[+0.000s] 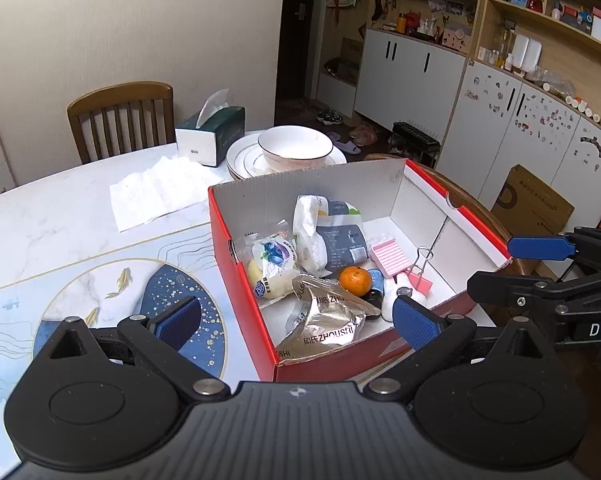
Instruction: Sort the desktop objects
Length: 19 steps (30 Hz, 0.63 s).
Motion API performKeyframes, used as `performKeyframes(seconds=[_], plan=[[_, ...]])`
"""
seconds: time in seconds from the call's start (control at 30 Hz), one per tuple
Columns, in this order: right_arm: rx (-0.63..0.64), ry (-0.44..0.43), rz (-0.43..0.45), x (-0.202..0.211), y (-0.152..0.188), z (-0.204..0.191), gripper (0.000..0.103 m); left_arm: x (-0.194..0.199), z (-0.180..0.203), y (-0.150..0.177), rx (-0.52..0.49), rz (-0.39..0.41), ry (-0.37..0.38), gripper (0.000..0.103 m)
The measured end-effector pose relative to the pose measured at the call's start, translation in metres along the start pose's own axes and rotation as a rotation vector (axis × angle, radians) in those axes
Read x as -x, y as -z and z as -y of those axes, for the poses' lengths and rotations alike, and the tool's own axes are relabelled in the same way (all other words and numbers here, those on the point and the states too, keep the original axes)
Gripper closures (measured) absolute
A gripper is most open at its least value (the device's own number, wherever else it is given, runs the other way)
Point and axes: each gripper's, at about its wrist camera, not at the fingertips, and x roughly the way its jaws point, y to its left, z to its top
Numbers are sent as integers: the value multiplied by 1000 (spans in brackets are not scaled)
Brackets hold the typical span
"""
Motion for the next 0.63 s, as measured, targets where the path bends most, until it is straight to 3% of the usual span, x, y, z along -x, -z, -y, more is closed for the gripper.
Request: performKeyframes(seconds=[0.63], plan=[[-2, 8, 2, 4, 3, -4, 22, 6, 1, 5, 2, 1, 2, 1]])
